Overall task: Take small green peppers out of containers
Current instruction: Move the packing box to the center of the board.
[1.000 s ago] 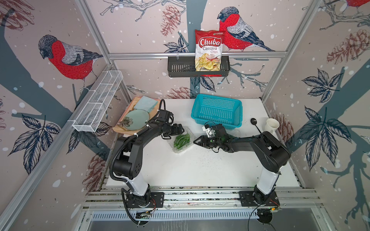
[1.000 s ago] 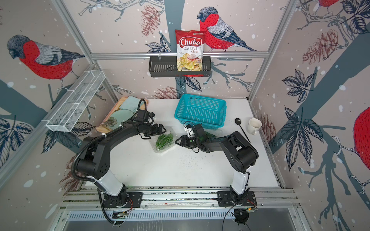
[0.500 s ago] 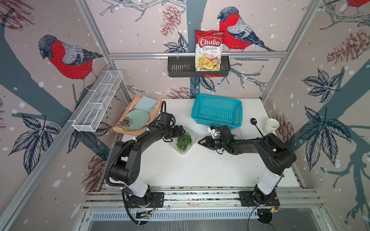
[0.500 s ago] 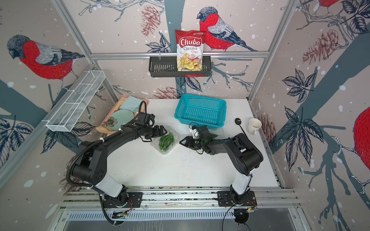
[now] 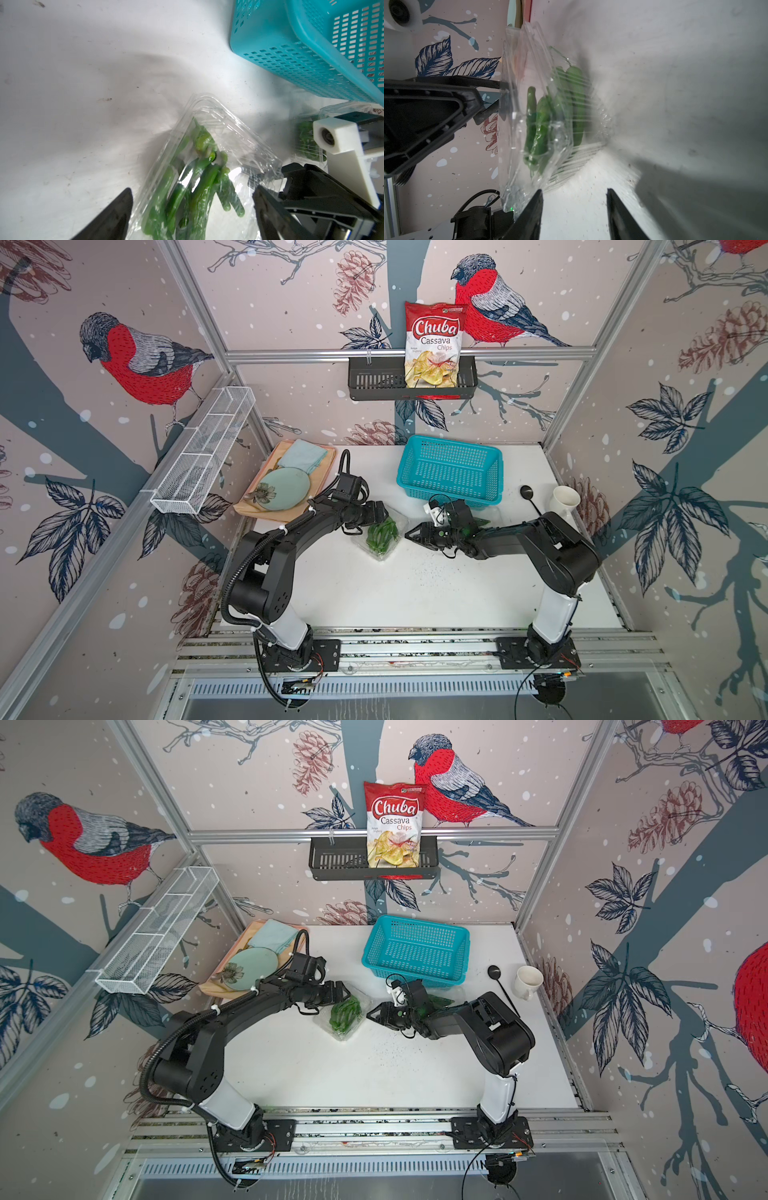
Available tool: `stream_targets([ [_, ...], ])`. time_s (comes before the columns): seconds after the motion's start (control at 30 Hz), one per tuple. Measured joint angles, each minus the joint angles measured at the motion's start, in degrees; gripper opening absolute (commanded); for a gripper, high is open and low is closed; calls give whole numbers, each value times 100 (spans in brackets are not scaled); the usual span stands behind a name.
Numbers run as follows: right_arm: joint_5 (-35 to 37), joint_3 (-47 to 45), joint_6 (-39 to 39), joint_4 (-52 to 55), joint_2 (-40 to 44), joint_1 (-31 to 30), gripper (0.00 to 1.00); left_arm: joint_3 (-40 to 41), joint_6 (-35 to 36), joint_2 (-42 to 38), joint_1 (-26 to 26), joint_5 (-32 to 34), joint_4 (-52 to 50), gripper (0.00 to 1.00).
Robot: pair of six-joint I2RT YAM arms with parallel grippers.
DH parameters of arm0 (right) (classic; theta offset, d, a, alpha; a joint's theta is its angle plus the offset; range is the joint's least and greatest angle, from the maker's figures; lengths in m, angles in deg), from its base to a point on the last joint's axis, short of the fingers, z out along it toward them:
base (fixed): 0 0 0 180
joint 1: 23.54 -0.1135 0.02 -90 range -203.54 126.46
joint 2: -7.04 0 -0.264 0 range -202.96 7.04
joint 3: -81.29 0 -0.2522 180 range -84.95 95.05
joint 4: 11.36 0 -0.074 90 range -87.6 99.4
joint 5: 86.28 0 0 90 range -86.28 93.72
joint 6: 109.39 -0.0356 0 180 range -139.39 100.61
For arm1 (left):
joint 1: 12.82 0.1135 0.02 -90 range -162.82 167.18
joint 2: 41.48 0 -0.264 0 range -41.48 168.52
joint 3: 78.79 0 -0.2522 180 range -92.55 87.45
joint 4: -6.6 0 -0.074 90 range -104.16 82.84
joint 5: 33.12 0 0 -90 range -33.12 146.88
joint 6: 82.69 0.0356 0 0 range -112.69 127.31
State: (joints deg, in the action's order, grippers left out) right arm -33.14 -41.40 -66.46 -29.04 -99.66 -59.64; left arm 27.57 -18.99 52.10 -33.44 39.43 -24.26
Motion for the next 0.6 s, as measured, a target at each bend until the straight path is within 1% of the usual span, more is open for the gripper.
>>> stream_targets([
  [0.23, 0, 46, -227, -170, -79, 0, 45, 2, -68, 0, -52, -28, 26, 87],
  [0.43, -66, 13, -404, -535, -87, -76, 50, 33, -120, 9, -168, -52, 116, 87],
  [0.6, -103, 46, -428, -623, -116, -140, 49, 92, -208, 9, -258, -42, 223, 87],
])
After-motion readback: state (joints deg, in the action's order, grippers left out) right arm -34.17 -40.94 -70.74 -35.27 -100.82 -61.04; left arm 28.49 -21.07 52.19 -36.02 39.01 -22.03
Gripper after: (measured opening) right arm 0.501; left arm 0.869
